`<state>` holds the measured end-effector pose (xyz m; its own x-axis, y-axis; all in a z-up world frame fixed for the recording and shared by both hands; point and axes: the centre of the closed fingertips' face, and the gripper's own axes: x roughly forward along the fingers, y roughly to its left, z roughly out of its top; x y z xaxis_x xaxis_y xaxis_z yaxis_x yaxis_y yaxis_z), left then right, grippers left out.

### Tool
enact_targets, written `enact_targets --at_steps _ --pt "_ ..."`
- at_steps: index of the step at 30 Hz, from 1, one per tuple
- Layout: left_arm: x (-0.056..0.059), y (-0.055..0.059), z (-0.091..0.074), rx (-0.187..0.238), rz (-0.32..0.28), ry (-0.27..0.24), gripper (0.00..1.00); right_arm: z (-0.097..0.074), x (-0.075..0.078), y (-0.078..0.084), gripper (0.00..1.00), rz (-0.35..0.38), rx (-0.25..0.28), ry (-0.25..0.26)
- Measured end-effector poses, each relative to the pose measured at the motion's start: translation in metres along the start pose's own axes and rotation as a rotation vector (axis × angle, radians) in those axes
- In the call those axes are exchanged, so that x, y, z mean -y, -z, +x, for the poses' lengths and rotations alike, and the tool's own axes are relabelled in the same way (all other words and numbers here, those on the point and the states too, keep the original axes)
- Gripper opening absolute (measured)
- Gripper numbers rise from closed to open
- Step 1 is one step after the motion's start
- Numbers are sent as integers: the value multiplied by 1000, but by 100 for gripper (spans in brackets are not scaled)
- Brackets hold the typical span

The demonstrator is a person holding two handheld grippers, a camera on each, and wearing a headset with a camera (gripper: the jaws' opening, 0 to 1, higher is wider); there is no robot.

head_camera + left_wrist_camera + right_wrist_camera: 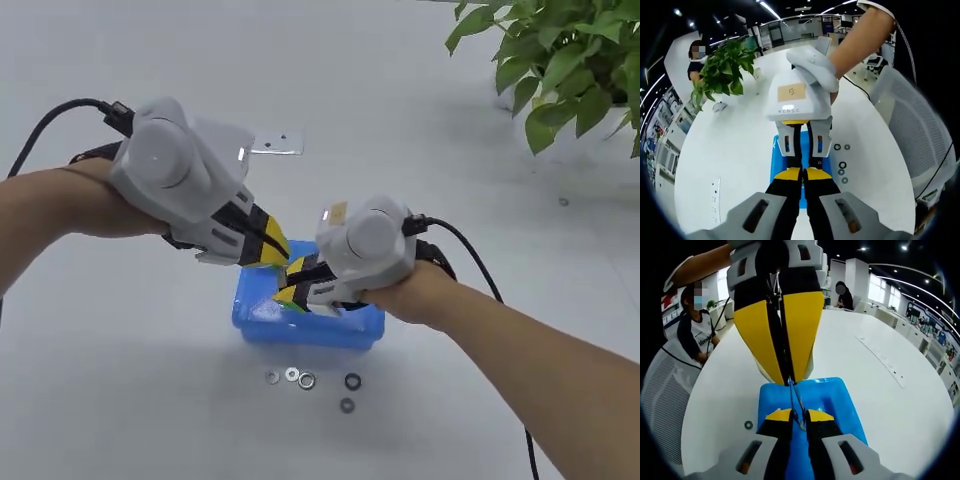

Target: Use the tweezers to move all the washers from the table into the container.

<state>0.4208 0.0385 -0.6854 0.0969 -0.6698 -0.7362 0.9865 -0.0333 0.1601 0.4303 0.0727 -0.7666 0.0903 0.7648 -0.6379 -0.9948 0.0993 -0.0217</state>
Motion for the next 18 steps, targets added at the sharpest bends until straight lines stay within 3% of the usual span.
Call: enact_targets --at_steps 18 --pt "14 -37 -22 18 37 -6 5 -38 -15 -22 11 -30 38 58"
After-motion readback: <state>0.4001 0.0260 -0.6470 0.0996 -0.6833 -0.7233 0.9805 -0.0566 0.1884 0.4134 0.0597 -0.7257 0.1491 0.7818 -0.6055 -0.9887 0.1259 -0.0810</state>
